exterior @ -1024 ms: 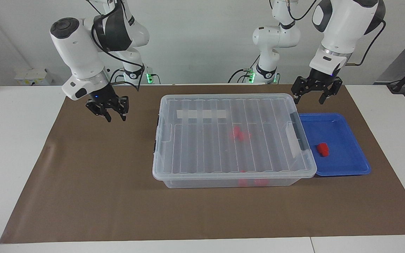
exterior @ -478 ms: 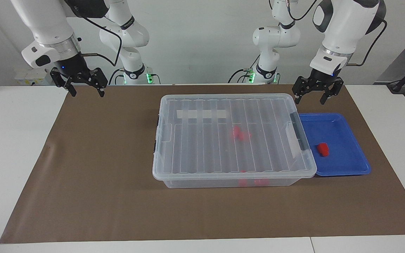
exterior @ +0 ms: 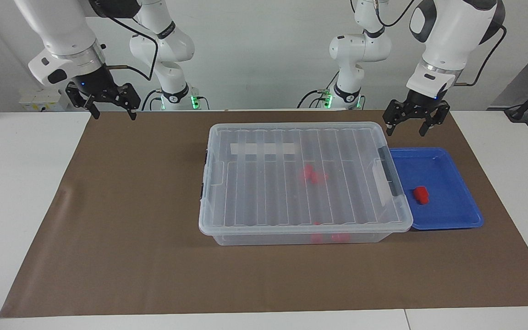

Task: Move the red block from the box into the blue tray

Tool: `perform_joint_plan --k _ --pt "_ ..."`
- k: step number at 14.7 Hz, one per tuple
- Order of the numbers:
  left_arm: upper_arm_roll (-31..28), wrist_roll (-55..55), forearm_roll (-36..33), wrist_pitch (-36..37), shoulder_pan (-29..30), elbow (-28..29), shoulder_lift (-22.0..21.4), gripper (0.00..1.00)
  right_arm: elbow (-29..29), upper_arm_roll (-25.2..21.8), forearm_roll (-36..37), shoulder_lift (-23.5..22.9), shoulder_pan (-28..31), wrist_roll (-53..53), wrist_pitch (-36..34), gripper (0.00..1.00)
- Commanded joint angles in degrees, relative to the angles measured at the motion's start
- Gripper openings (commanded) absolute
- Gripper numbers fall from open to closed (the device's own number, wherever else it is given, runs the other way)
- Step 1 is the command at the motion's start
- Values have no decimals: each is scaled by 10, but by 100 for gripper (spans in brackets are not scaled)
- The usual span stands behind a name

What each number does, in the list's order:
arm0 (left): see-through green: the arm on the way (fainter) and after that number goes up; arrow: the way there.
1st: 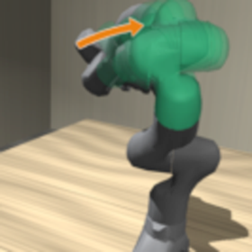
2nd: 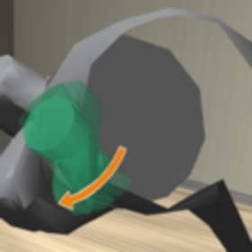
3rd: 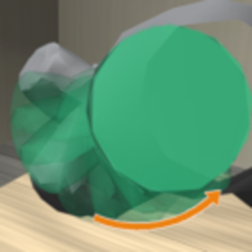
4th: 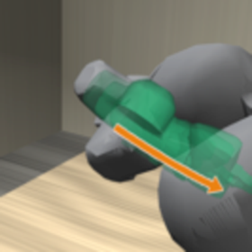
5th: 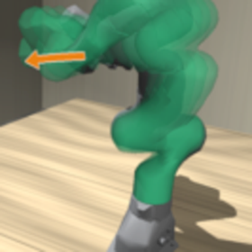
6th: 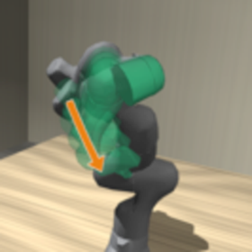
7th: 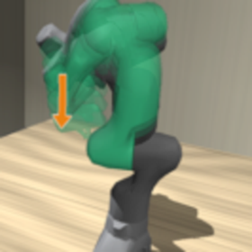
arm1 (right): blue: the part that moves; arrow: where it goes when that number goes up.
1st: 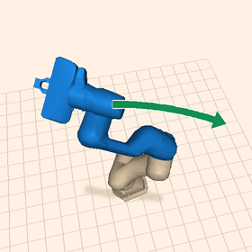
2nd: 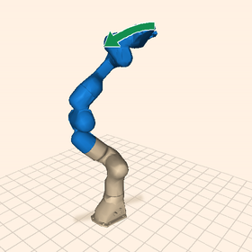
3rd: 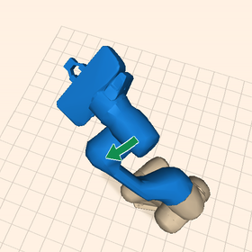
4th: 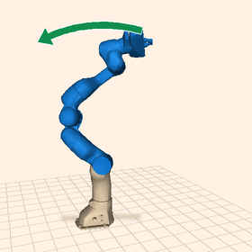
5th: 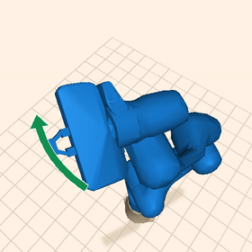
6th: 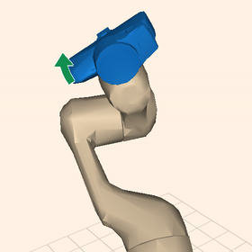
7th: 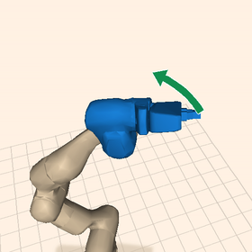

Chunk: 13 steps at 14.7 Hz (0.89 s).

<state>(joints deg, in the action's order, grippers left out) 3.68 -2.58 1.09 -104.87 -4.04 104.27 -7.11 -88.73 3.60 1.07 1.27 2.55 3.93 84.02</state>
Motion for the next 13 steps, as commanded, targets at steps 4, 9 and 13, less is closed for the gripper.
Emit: perform_joint_plan --k 4,9,13 --pt "0 7 8 5 9 13 -15 100 -1 4 2 4 6 4 -11 100" --pt "0 6 8 5 9 13 -14 100 -1 4 -1 3 5 35 -2 100" --pt "0 6 8 5 9 13 -14 100 -4 4 -1 4 6 32 -3 100"
